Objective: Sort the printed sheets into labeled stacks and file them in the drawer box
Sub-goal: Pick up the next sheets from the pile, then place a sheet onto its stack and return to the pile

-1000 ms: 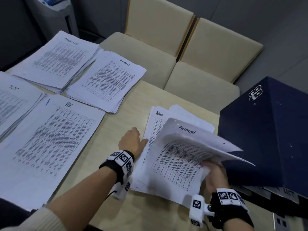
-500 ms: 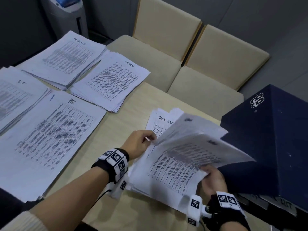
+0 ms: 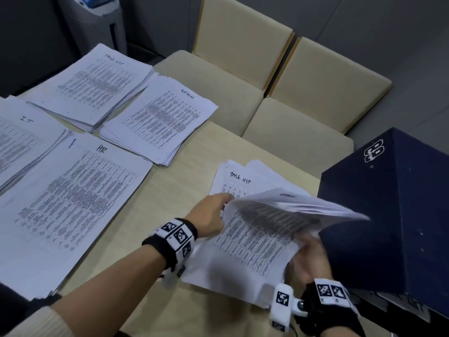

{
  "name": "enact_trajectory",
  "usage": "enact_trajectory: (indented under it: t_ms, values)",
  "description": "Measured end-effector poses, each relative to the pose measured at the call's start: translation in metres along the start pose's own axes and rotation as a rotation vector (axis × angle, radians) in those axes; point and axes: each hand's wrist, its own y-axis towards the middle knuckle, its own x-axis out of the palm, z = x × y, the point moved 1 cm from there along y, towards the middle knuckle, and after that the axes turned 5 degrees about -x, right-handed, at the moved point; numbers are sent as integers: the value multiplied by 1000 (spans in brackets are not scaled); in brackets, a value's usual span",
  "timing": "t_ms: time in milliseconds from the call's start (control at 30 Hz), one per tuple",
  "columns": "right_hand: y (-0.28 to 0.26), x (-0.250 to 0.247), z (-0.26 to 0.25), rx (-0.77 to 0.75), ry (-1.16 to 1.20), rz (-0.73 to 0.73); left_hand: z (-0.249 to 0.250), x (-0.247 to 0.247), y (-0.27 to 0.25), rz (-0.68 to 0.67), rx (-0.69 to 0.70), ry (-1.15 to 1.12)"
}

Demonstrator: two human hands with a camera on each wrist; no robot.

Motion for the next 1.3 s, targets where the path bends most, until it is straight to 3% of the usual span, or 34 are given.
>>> enact_trajectory:
  t_ms: [100,267,400,467,600,733,933,1133,1300]
  values:
    - [-3,18,-21,-30,-8,-89,11,-10,18,133,-100,-119]
    - [-22,61,-69,-370,-214,-128,40,-38,27,267,-69,-513]
    - [-27,76,-87,-422,-7,-142,54,-58,13,404,-19,-680]
    - [-25,79,-80,-411,-9,-180,46,-58,14,353,-60,-615]
    - [-19,82,-47,-395,-375,-117,3,-43,18,238,-221,-122]
    - [-20,112,-39,-427,-418,-128,-26,-45,11,186,-228,-258]
    - [-3,165,-44,-394,-420,-270,-60,-136,38,451,-290,-486]
    - [40,146,3,-211,-699,-128,-125,-244,97,546,-450,-277]
    - [44,129,21,-158,-862,15,-164,-277,132,491,-617,54]
